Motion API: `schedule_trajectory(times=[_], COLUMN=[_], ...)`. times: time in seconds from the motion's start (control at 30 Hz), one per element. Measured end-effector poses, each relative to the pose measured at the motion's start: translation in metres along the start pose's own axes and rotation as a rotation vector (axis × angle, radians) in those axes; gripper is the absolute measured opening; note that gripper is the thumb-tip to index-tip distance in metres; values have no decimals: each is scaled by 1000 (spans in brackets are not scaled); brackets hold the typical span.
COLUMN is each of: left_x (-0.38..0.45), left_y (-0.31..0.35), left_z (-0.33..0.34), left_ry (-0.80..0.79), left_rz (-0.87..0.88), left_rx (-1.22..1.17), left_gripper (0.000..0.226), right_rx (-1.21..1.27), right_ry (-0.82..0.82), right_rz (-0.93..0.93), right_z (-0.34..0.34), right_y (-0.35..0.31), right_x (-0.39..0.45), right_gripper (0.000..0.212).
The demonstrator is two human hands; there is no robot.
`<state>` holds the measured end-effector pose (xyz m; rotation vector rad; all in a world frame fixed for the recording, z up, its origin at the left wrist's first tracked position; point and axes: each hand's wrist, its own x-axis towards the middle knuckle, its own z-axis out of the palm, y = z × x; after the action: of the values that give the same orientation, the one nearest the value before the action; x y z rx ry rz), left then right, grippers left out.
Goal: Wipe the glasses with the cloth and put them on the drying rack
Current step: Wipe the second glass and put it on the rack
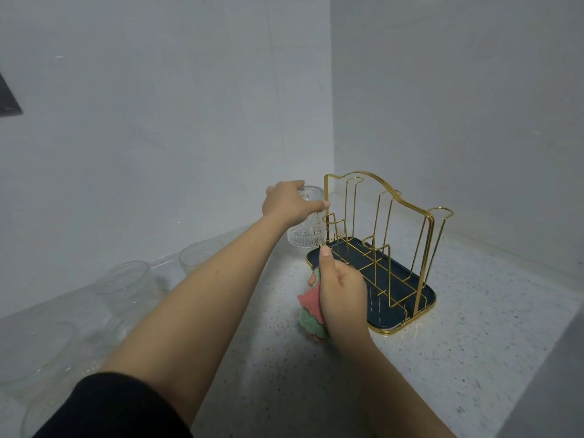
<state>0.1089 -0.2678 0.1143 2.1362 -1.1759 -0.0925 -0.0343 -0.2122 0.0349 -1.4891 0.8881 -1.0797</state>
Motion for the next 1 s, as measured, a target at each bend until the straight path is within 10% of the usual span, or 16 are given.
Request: schedule_trajectory(times=[0.63,1.0], left_x=[-92,-234], left_y=[-28,-104], left_z=[-47,-99], left_ry=[55,53], left_rz=[-64,-174], left_rx=[-192,344], left_gripper=[48,49], right_rx=[27,98], right_ry=[-76,-184], right_rz=[-9,83], right_z=[3,19], right_y=[-9,-26], right_x=[-36,-123], right_gripper=[56,56])
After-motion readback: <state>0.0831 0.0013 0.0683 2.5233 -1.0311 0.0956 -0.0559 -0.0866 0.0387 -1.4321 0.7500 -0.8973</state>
